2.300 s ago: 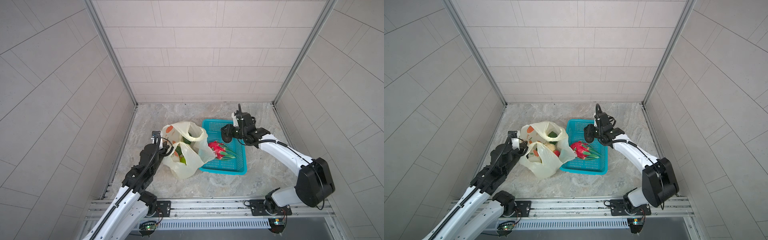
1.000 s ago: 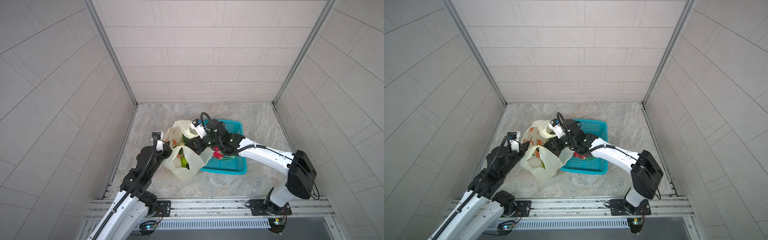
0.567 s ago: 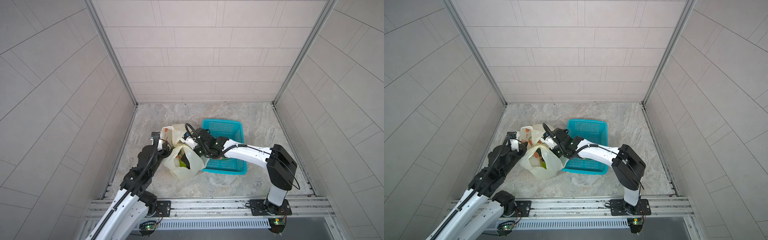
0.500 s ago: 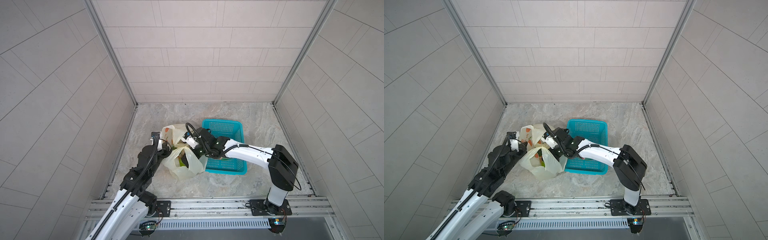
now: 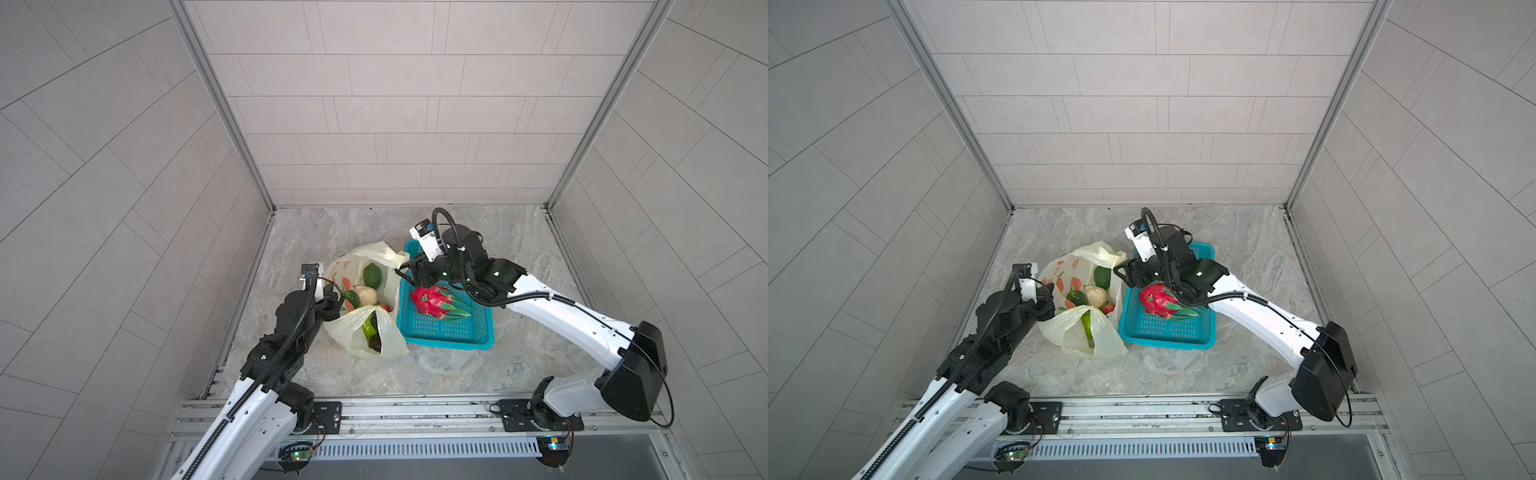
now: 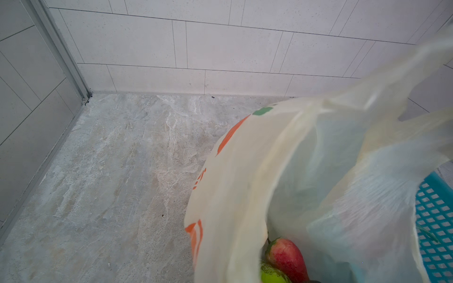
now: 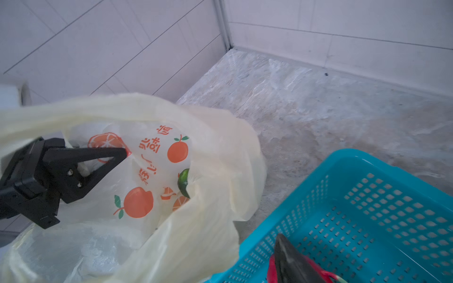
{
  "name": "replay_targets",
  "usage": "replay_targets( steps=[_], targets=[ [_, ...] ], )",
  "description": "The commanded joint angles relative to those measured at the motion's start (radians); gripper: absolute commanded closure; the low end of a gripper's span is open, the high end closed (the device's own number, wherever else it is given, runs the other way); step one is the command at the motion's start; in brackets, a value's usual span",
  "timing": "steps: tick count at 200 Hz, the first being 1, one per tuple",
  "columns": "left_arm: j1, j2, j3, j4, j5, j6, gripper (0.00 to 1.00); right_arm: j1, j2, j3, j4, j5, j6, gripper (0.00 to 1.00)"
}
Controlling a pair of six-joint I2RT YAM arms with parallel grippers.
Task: Place the fruits into the plastic bag
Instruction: Place the fruit in the plastic bag, then pick up the fruit from the bin.
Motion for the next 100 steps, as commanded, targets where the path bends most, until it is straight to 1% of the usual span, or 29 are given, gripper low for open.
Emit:
replay_targets(
  steps=[1,31,52,77,91,100],
  targets=[
    [0.004,-0.002,0.002,0.016,-0.012,-0.008,1.0,-0.049,-0.103,-0.062,-0.017,-0.032,0.018,0.31],
    [0.004,0.01,-0.001,0.025,-0.01,-0.007,1.0,-0.117,-0.24,-0.182,-0.042,-0.084,0.031,0.3],
    [0.003,0.028,0.001,0.037,-0.009,-0.008,1.0,-0.142,-0.302,-0.248,-0.067,-0.087,0.038,0.27],
    [0.003,0.046,0.007,0.05,-0.001,-0.007,1.0,-0.143,-0.312,-0.293,-0.078,-0.13,0.046,0.26],
    [0.004,0.056,0.013,0.052,0.001,-0.002,1.0,-0.144,-0.302,-0.305,-0.095,-0.107,0.051,0.24],
    [0.003,0.062,0.021,0.049,0.001,0.002,1.0,-0.144,-0.292,-0.31,-0.111,-0.072,0.044,0.19]
  ],
)
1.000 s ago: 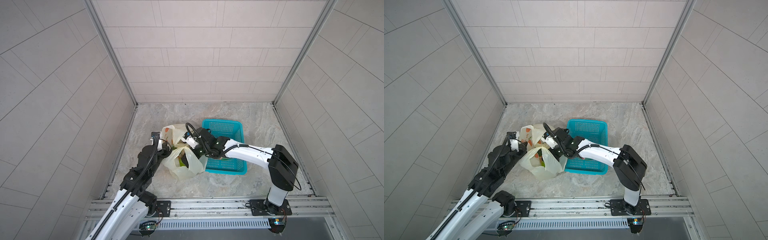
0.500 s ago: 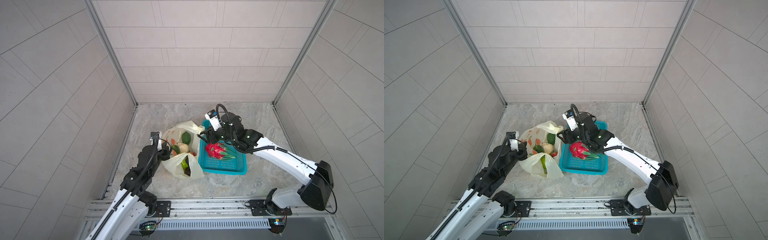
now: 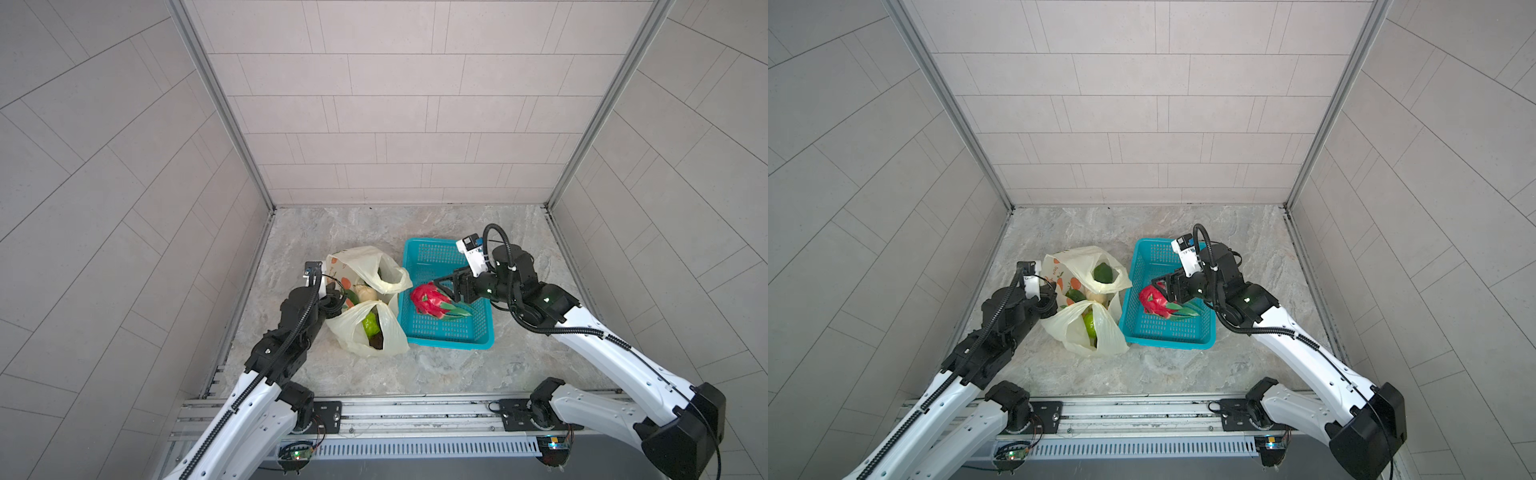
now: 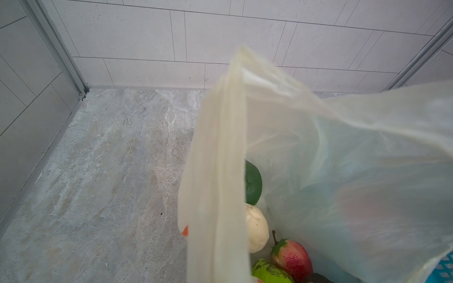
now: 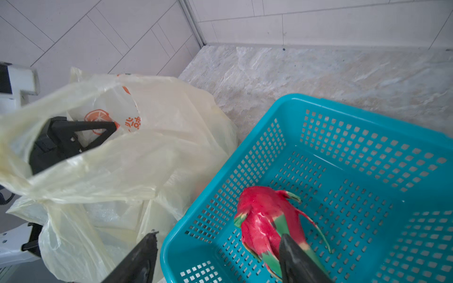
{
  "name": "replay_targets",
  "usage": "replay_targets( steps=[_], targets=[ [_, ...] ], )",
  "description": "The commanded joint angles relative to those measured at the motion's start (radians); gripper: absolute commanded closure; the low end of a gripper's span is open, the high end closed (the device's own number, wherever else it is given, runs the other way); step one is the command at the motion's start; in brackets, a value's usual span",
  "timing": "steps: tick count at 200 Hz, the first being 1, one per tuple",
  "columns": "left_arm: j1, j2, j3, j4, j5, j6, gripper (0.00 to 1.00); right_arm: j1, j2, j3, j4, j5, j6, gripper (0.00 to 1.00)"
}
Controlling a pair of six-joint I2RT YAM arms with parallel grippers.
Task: Place the fruits into the plastic bag
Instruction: Pick up the fruit from the bin.
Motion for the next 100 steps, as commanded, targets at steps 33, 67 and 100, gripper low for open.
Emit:
replay_targets(
  steps=[33,67,100],
  targets=[
    [0.004,0.018,0.037,0.026,0.001,0.01,1.0,0.0,0.089,-0.003,-0.107,0.117,-0.052,0.01],
    [0.004,0.025,0.037,0.031,0.001,0.005,1.0,0.008,0.226,0.06,-0.178,0.176,-0.097,0.01],
    [0.004,0.022,0.029,0.032,-0.001,0.003,1.0,0.071,0.333,0.134,-0.231,0.247,-0.175,0.01]
  ],
)
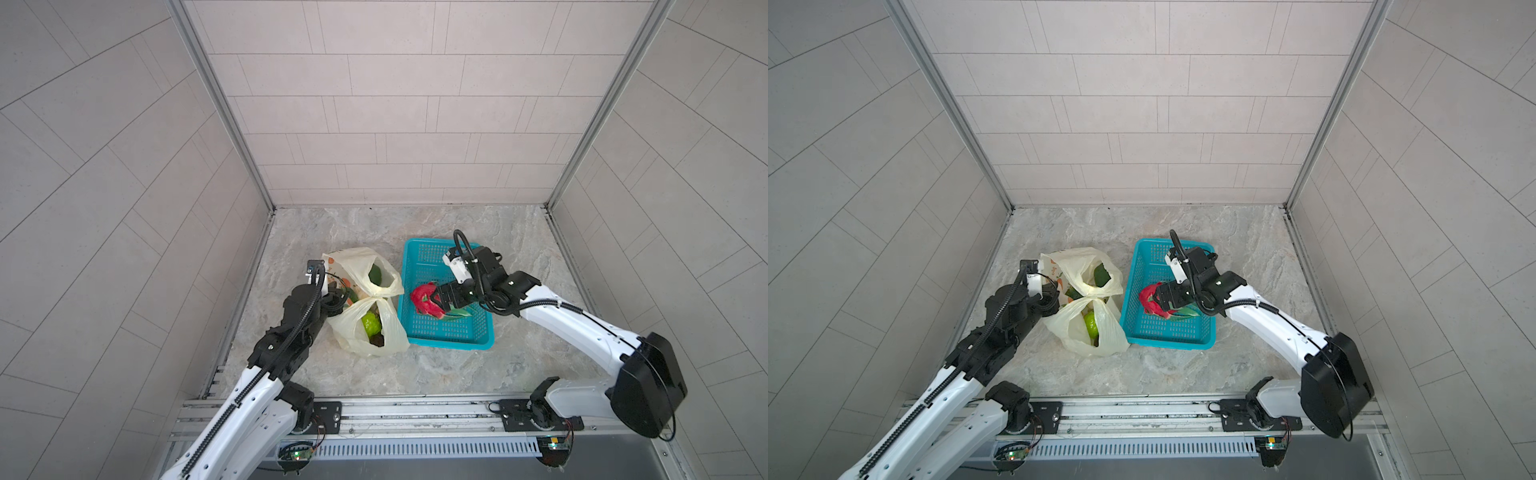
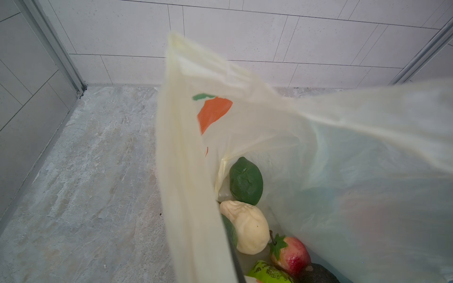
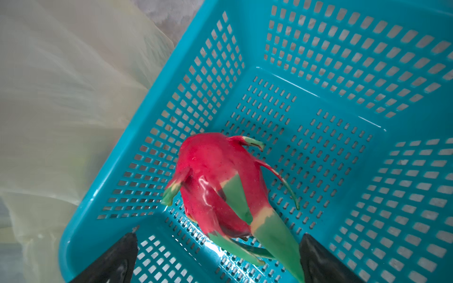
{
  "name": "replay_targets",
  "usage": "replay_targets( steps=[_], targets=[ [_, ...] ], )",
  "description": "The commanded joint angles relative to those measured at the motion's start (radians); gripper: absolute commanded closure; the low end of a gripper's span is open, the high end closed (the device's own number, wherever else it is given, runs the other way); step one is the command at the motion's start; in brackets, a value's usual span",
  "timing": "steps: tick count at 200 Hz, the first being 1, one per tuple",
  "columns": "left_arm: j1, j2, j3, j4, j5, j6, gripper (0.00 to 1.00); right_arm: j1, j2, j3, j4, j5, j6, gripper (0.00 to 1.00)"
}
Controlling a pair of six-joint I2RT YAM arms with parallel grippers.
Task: Place the fruits into the plastic bag
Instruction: Pick up the fruit from the bin.
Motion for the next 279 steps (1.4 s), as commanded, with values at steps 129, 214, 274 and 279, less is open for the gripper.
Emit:
replay_targets(
  steps=[129,214,274,279],
  targets=[
    [0.004,-0.011,-0.008,0.032,-0.009,0.007,1.0,0.123,0.305,0.268,-0.236,0.188,-0.17,0.01],
    [0.005,0.004,-0.016,0.046,-0.006,0.011,1.0,0.128,0.506,0.377,-0.288,0.296,-0.141,0.01],
    [0.004,0.015,-0.015,0.06,-0.003,0.014,1.0,0.131,0.586,0.377,-0.276,0.299,-0.088,0.21],
    [0.004,0.016,-0.014,0.06,-0.001,0.014,1.0,0.131,0.582,0.375,-0.272,0.293,-0.082,0.28]
  ],
)
